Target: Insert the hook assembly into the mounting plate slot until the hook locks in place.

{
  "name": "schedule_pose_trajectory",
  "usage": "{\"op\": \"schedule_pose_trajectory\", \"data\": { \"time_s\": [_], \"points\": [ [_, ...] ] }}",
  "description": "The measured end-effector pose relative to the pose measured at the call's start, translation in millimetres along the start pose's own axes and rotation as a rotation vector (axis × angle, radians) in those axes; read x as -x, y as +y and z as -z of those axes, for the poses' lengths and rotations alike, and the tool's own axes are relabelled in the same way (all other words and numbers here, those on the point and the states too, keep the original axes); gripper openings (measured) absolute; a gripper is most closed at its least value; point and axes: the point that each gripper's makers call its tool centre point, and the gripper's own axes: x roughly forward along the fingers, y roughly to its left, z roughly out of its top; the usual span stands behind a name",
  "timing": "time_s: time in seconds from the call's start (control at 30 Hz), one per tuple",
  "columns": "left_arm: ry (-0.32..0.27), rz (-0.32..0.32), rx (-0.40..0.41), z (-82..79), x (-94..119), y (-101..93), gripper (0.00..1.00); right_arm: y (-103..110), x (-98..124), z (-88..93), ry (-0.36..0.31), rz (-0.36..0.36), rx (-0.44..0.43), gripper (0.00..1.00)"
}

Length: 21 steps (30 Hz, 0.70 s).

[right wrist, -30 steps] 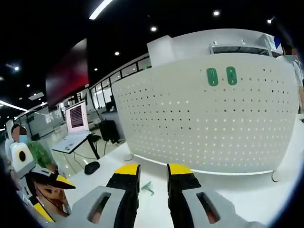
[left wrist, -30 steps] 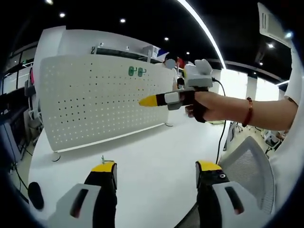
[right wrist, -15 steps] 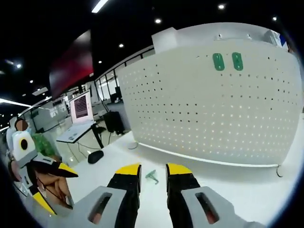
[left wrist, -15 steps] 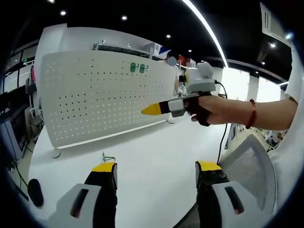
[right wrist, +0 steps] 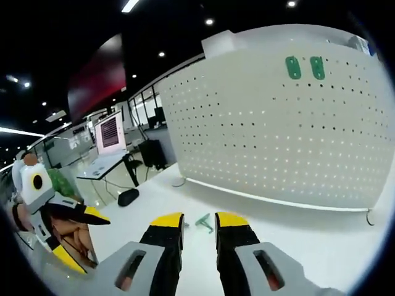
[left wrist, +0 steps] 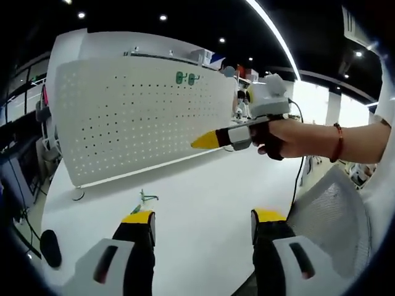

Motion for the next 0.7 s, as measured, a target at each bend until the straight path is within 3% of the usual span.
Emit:
{"op": "schedule_pose_trajectory", "data": {
  "time_s": [0.4,0.7],
  "points": [
    [0.046,-0.022,-0.029,10.1,-12,23.7,0.61,7,2,5.9,0.005,-0.005,0.024,0.23],
    [0.075,-0.045,0.0,18.5,-24,45.1,0.58,18,2,11.8,0.008,-0.028,0.048,0.28]
  ]
}}
